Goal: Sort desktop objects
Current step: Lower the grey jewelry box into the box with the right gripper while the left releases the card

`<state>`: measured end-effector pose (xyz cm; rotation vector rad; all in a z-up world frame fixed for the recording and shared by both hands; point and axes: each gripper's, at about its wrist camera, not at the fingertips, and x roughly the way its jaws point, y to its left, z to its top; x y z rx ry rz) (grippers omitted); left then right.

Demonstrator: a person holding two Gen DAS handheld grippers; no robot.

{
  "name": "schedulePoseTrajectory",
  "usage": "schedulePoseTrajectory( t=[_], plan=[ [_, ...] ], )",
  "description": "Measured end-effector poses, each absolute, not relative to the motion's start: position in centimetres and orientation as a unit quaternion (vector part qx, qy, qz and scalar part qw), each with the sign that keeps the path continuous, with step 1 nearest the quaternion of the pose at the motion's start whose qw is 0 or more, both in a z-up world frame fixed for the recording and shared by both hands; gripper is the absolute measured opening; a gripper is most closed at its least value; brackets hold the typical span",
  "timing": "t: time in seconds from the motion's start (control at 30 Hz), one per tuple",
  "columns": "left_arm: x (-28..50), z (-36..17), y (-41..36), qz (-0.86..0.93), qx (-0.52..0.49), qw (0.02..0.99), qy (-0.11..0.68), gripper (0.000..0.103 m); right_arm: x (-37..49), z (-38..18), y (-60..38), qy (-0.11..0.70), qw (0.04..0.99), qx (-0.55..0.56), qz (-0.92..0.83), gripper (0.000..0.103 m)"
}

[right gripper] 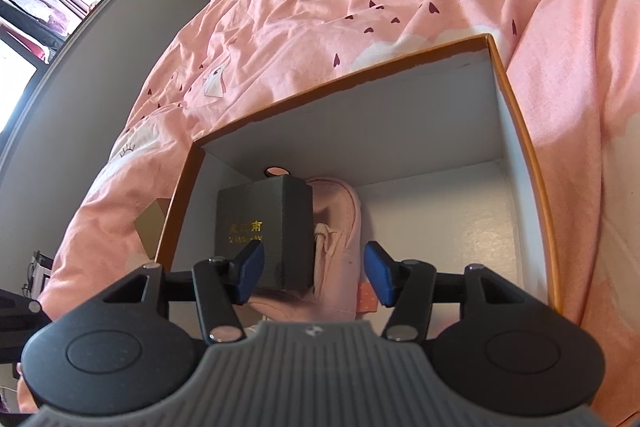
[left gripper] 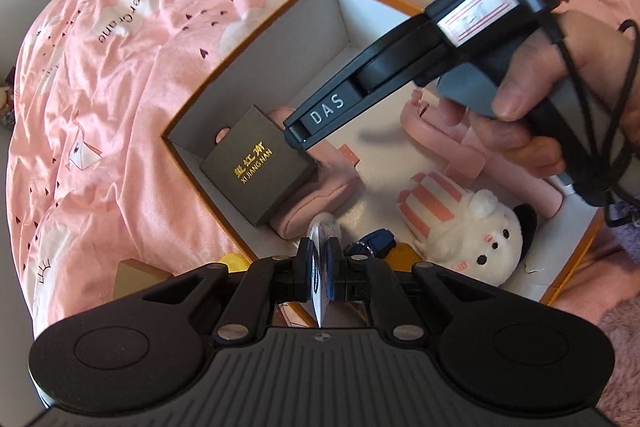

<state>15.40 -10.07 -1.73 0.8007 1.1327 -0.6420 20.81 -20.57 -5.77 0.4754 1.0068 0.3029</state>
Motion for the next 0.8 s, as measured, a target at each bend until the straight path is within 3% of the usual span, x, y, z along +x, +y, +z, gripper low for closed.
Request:
schedulePoseTrajectory(
  t=[0.43, 0.5, 0.8],
  plan=[
    [15.6, -3.1, -9.3, -0.282, 0.331, 0.75, 0.499, 0.009, 20.7, -5.7, -19.9, 0.48, 0.852, 0.165, 0.131, 0.059],
    [15.6, -2.6, -8.9, -0.276, 0.311, 0.763, 0.495, 0.014, 20.6, -5.7, -19.8, 0.481, 0.851, 0.162, 0.131, 0.061],
    [15.2, 0.8, -5.0, -0.275, 0.16, 0.826, 0.466, 0.019, 20.8, -6.1, -19.9, 0.503, 0.835, 0.172, 0.143, 0.06]
  ],
)
